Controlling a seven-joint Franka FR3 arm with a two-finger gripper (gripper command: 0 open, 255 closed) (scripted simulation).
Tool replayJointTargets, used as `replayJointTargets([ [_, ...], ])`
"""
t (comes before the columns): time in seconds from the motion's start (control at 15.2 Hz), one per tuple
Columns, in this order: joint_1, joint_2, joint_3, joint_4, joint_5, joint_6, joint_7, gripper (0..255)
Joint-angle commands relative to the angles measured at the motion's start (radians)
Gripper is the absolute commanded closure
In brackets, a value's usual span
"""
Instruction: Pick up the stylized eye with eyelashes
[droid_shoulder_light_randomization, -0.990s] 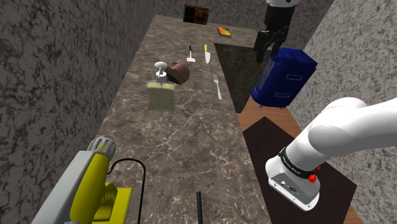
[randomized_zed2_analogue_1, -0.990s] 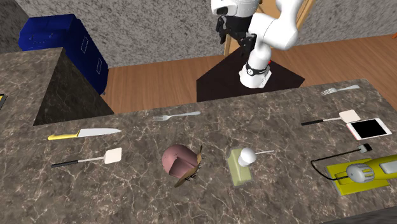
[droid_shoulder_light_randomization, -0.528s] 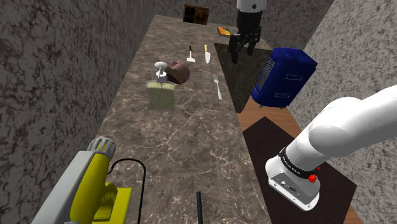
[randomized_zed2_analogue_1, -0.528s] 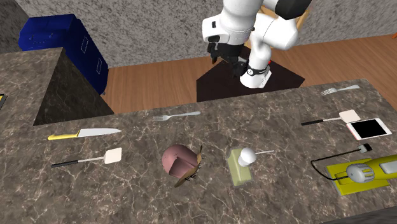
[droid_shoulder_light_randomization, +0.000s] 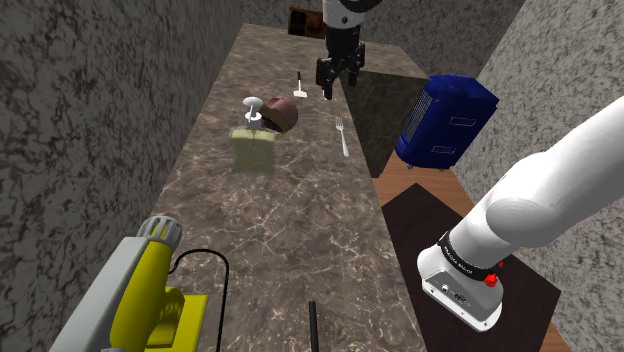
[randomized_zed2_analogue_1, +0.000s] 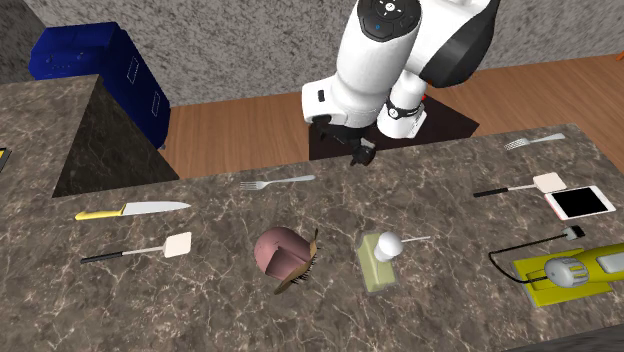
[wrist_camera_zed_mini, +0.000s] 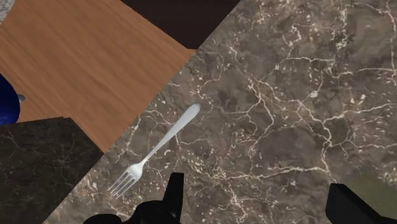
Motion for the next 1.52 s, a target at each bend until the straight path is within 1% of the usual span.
replayJointTargets([
  [0.0,0.004,0.079,0.014,0.064,-0.021,0.015,0.020,0],
  [0.33,0.026,0.270,0.039,0.234,-0.083,0.033,0.068,0],
  [0.59,0.055,0.429,0.049,0.397,-0.138,0.023,0.099,0],
  [0.86,0.095,0.597,0.048,0.593,-0.190,-0.009,0.117,0],
  [1.12,0.143,0.770,0.039,0.821,-0.233,-0.062,0.116,0],
  [1.45,0.141,0.784,0.036,0.776,-0.239,-0.006,0.132,0],
])
